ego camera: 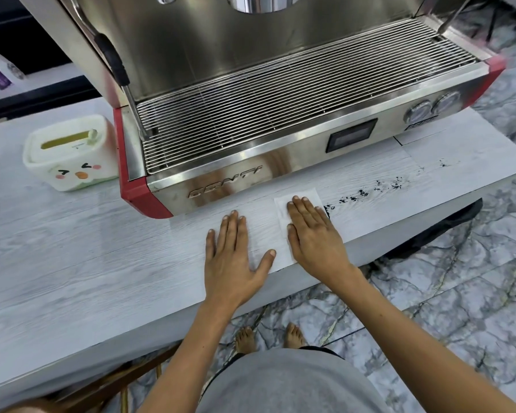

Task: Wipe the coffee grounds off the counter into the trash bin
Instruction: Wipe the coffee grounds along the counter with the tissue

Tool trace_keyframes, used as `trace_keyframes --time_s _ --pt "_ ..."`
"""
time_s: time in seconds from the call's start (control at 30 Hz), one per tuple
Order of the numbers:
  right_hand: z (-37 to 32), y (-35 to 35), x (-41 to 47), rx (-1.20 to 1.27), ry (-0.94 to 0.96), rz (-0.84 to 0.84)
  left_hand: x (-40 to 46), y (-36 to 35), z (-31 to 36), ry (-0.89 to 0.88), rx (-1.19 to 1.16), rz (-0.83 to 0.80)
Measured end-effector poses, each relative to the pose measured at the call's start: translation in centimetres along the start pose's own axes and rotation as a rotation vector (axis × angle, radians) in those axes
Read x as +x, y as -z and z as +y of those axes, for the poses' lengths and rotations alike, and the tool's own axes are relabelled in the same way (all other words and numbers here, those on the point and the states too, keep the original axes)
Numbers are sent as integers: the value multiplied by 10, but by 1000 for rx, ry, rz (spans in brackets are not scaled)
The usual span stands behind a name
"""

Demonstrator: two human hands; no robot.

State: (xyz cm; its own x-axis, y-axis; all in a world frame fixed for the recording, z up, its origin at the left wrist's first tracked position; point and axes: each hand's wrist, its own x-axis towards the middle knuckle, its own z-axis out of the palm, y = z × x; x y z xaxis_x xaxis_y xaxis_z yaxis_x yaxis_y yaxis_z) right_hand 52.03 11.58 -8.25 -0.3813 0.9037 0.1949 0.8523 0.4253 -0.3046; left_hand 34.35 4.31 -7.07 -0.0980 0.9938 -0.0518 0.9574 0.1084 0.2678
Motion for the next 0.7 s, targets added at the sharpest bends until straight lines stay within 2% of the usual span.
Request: trace_keyframes --time_s 0.3,0.7 --pt "-2 0 -7 13 83 6 1 -2 3 22 21 17" --pt "22 5 -5 5 1 30 0 -1 6 33 25 19"
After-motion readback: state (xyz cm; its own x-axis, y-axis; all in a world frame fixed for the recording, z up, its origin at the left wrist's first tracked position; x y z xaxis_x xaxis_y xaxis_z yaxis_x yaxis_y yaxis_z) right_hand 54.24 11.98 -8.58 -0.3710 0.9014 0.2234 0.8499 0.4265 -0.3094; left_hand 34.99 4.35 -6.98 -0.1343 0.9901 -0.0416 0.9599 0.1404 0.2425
